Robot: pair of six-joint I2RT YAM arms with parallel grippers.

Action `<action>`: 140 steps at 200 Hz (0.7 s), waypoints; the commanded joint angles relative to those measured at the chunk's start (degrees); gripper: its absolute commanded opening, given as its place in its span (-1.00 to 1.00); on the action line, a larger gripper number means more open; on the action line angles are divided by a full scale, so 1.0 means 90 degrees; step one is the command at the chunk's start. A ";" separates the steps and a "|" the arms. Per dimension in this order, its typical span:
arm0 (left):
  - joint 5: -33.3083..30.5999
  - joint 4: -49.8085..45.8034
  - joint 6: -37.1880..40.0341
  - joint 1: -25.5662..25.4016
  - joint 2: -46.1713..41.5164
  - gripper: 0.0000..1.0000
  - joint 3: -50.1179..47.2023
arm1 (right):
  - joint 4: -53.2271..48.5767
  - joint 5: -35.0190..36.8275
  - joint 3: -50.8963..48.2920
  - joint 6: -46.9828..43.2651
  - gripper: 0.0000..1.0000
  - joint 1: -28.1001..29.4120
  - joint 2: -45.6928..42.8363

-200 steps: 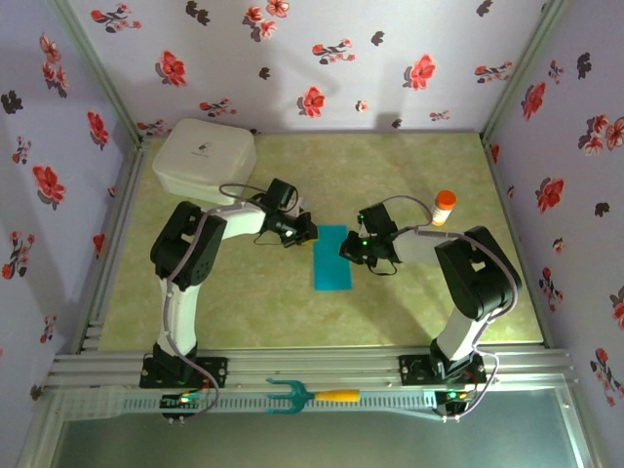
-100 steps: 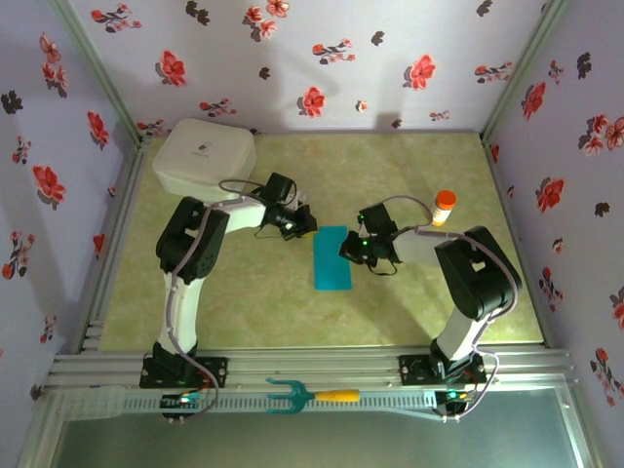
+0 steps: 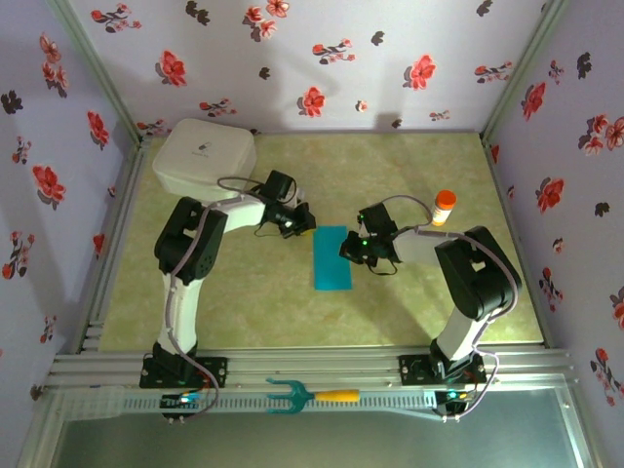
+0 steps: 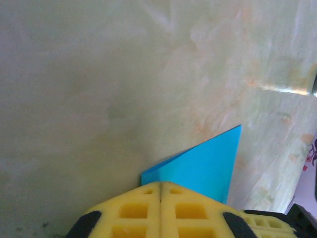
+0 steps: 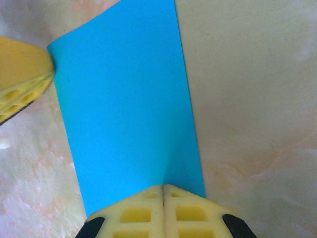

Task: Fold a paper plane with a square sheet of paper (pick it up from the middle)
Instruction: First fold the square sheet of paper in half at the center of the table.

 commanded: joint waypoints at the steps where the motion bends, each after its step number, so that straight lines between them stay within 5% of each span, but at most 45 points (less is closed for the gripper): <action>1: 0.0089 0.0243 -0.0204 -0.0034 -0.0307 -0.87 0.0157 | -0.0842 0.0349 -0.0099 -0.0147 -1.00 -0.0053 0.0128; 140: 0.0043 0.0108 -0.0186 -0.0056 0.0573 -0.88 0.0215 | -0.0699 0.0040 0.0088 0.0001 -0.89 -0.0054 -0.0257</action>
